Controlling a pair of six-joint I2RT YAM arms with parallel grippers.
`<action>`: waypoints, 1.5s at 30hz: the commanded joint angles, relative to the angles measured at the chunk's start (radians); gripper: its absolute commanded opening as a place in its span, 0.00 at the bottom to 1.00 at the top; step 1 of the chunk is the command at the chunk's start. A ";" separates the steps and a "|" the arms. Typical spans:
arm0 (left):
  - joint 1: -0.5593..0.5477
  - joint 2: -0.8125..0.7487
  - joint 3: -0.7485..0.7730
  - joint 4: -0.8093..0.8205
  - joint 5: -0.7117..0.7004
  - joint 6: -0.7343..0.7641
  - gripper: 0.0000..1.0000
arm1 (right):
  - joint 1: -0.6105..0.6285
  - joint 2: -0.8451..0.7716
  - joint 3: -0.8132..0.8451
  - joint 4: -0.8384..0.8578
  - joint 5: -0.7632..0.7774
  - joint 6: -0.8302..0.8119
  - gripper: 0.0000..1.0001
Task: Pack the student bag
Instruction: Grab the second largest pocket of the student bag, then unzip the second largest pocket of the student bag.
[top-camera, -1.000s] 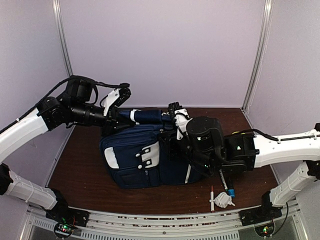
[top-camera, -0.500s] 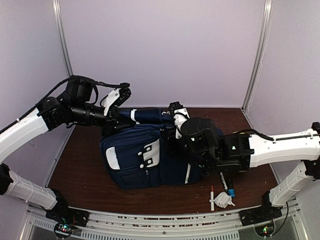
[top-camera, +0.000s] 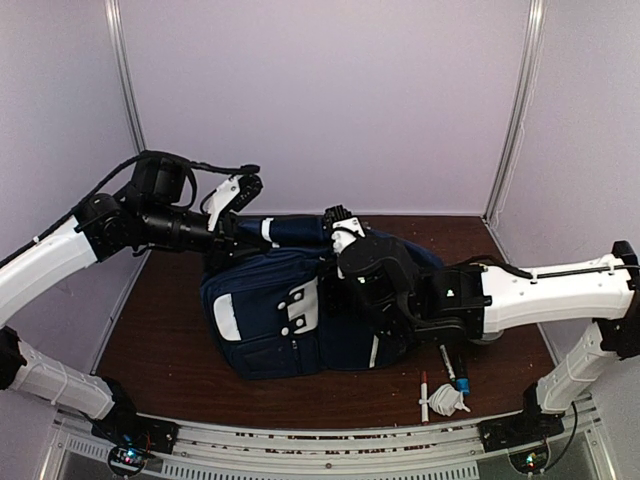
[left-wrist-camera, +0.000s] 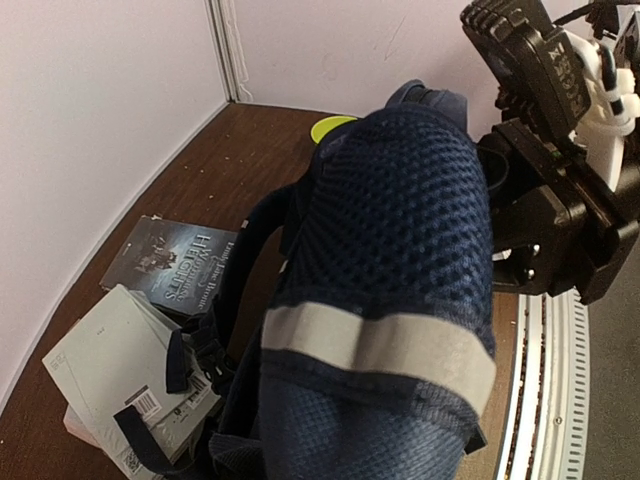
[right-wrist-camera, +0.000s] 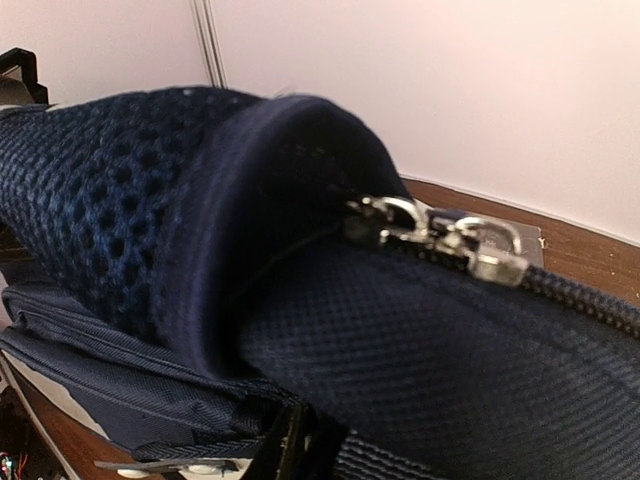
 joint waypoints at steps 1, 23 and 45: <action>-0.010 -0.006 0.027 0.181 0.068 -0.042 0.00 | 0.000 0.039 -0.022 -0.035 -0.073 0.036 0.20; -0.014 -0.076 -0.045 0.142 -0.054 0.062 0.00 | -0.151 -0.181 -0.229 0.029 -0.457 -0.014 0.00; 0.043 -0.199 -0.041 0.002 -0.256 0.153 0.00 | -0.565 -0.526 -0.401 -0.431 -0.900 -0.162 0.00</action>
